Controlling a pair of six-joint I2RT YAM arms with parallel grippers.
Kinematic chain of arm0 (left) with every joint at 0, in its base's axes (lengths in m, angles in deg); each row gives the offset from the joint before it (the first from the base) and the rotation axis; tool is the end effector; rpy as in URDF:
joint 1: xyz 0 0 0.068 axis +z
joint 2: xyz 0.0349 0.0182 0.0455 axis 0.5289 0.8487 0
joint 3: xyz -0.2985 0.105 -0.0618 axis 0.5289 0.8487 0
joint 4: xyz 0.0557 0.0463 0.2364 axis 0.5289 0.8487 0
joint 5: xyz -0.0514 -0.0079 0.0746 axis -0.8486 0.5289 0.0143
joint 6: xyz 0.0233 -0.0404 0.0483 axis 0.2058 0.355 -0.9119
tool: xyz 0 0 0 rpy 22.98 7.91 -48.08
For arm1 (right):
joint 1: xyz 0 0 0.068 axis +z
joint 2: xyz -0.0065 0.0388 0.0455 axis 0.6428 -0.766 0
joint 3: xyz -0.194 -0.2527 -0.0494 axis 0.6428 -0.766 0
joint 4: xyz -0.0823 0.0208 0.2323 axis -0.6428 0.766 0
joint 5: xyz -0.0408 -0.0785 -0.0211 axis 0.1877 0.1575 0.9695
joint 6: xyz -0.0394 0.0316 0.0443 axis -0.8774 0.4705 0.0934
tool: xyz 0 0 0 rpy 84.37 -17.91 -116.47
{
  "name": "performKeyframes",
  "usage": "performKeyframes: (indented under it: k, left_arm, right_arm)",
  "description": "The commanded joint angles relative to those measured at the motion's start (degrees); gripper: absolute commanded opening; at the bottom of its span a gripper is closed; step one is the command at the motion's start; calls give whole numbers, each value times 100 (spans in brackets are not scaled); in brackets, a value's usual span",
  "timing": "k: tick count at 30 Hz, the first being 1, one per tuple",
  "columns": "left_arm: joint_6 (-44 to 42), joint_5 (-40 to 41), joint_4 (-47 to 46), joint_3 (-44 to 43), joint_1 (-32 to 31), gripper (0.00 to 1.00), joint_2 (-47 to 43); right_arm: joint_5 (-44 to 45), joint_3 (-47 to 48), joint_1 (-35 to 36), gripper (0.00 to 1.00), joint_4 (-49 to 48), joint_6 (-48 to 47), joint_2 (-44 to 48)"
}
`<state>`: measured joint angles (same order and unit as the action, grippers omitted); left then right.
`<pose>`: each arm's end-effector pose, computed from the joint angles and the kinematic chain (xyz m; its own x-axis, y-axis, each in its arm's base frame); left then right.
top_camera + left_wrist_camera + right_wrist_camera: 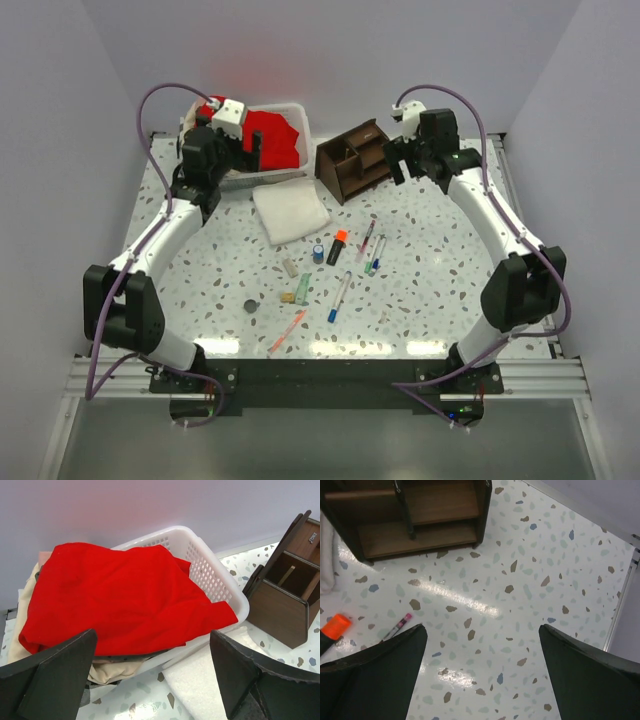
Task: Sort the stationery into containers
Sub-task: Move the storage box to the center of the board.
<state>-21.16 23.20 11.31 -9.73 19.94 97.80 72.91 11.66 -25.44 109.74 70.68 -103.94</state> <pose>0.3552 -0.0764 0.3905 -0.1590 0.0975 -0.9825 0.2352 0.9702 0.0582 0.3727 0.0917 0.3924 -0.5089 -0.3895 -0.7677 -0.3151 0.9142 -0.2549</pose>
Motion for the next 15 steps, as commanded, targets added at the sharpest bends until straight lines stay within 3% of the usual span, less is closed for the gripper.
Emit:
performKeyframes:
  k: [1,5,6,11,15]
  left_arm:
    - [67,84,-104,-266,4,100,10]
    - [49,241,-87,-239,4,100,18]
    - [67,294,-87,-248,-5,100,10]
    - [120,365,80,-248,4,100,-87]
    - [190,497,107,-99,4,100,-236]
  right_arm:
    - [268,205,-7,99,-680,-79,-98]
    - [-653,-163,-103,99,-1174,-792,78]
    - [-1160,-173,-173,99,-1236,-811,87]
    - [-2077,449,-314,93,-649,-565,-387]
    - [-2737,600,-568,88,-841,-398,-721]
